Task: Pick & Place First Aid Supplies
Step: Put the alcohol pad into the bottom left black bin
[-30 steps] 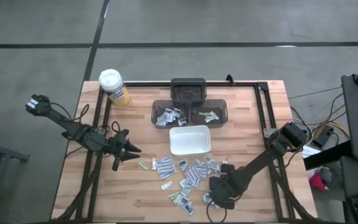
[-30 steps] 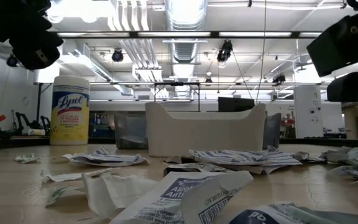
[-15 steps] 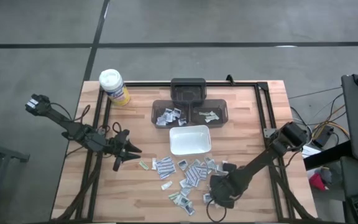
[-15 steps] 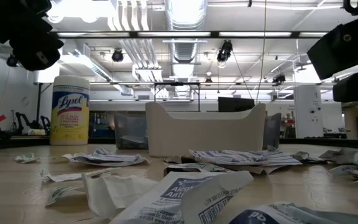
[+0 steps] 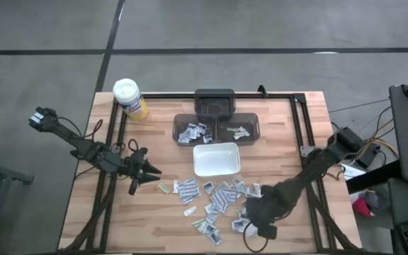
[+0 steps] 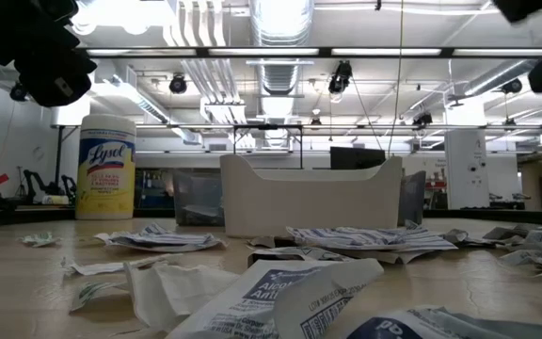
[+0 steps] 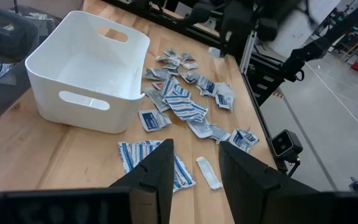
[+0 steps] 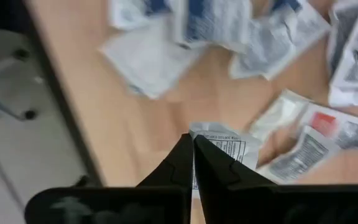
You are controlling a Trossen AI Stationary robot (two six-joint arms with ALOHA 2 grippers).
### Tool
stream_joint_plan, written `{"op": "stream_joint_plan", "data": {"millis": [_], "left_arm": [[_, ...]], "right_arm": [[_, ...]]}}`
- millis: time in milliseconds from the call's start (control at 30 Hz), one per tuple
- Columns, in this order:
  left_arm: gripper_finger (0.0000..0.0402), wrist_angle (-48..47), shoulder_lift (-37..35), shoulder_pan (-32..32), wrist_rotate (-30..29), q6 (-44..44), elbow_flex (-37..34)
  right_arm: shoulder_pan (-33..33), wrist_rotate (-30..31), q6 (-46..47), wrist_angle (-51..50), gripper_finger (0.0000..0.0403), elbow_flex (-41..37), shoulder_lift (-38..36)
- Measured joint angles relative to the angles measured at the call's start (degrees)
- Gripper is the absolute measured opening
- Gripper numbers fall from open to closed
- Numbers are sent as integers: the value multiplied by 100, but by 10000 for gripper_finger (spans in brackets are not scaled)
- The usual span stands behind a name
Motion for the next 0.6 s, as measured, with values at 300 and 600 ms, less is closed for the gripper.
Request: {"op": "stream_joint_plan", "data": {"millis": [300, 600], "left_arm": [[119, 245, 46, 3, -1, -92, 0], [119, 1099, 276, 3, 11, -80, 0]], "right_arm": [[-285, 1028, -362, 1960, 8, -100, -1069], [-720, 1721, -1664, 4417, 8, -572, -1720]]}}
